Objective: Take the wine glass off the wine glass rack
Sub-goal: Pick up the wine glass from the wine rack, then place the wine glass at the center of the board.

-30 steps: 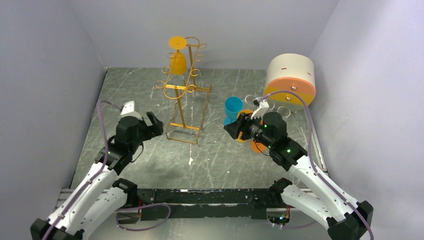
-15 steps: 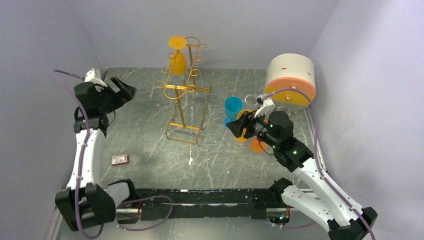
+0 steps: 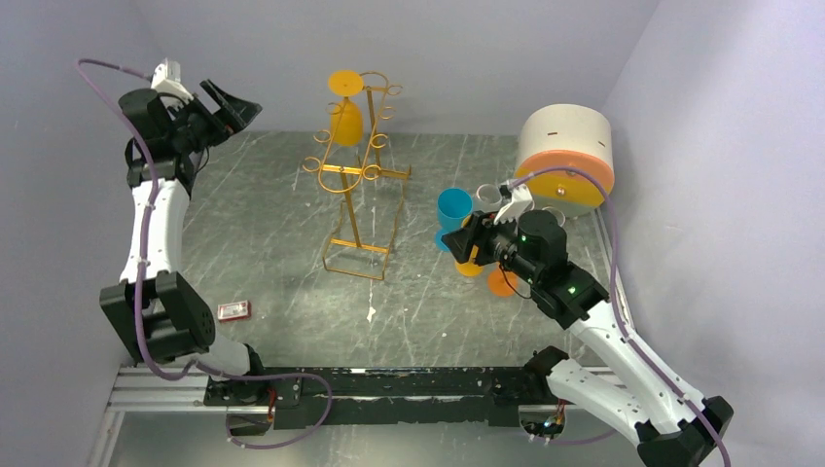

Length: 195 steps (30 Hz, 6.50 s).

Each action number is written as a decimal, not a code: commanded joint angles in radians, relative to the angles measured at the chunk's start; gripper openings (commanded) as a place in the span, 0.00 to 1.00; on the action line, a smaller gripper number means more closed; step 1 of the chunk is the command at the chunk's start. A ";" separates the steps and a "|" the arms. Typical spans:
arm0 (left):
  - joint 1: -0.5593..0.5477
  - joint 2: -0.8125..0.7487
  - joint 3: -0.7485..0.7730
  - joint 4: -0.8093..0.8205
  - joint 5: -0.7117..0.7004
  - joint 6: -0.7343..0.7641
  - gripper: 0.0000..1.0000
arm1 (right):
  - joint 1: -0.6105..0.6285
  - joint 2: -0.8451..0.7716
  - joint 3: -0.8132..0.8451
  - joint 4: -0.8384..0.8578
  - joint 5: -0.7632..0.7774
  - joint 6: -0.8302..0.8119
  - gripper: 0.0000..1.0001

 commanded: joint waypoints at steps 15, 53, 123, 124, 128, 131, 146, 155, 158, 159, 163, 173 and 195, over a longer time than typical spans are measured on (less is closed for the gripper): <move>-0.211 0.523 0.582 0.172 0.391 -0.171 0.87 | -0.004 -0.008 0.027 -0.057 0.007 0.020 0.63; -0.314 0.638 0.728 0.036 0.261 -0.230 0.41 | -0.004 0.022 0.032 -0.091 -0.029 0.033 0.64; -0.188 0.239 0.171 0.468 -0.078 -0.472 0.07 | -0.004 0.026 0.068 -0.158 0.004 0.036 0.64; -0.180 0.203 0.124 0.484 -0.104 -0.468 0.07 | -0.004 0.030 0.090 -0.179 0.003 0.027 0.64; -0.133 0.029 -0.090 0.523 -0.185 -0.430 0.07 | -0.003 0.011 0.114 -0.195 0.036 0.048 0.64; -0.113 -0.102 -0.199 0.438 -0.225 -0.352 0.07 | -0.003 -0.037 0.047 -0.082 -0.062 0.078 0.64; -0.113 -0.830 -0.795 0.101 -0.254 -0.191 0.07 | -0.002 -0.038 -0.183 0.288 -0.270 0.263 0.63; -0.114 -1.078 -0.839 -0.198 -0.171 -0.208 0.07 | -0.001 0.035 -0.220 0.405 -0.344 0.299 0.66; -0.114 -1.120 -0.895 -0.170 -0.048 -0.211 0.07 | 0.000 0.057 -0.221 0.439 -0.381 0.305 0.67; -0.113 -1.127 -0.914 -0.155 0.007 -0.207 0.07 | 0.000 0.061 -0.225 0.455 -0.386 0.307 0.67; -0.113 -1.116 -0.934 -0.179 0.177 -0.163 0.07 | 0.006 0.078 -0.241 0.530 -0.403 0.322 0.67; -0.114 -1.114 -1.080 -0.021 0.391 -0.276 0.07 | 0.045 0.233 -0.206 0.578 -0.515 0.314 0.67; -0.580 -0.894 -1.022 0.208 0.280 -0.267 0.07 | 0.242 0.468 -0.093 0.566 -0.585 0.250 0.52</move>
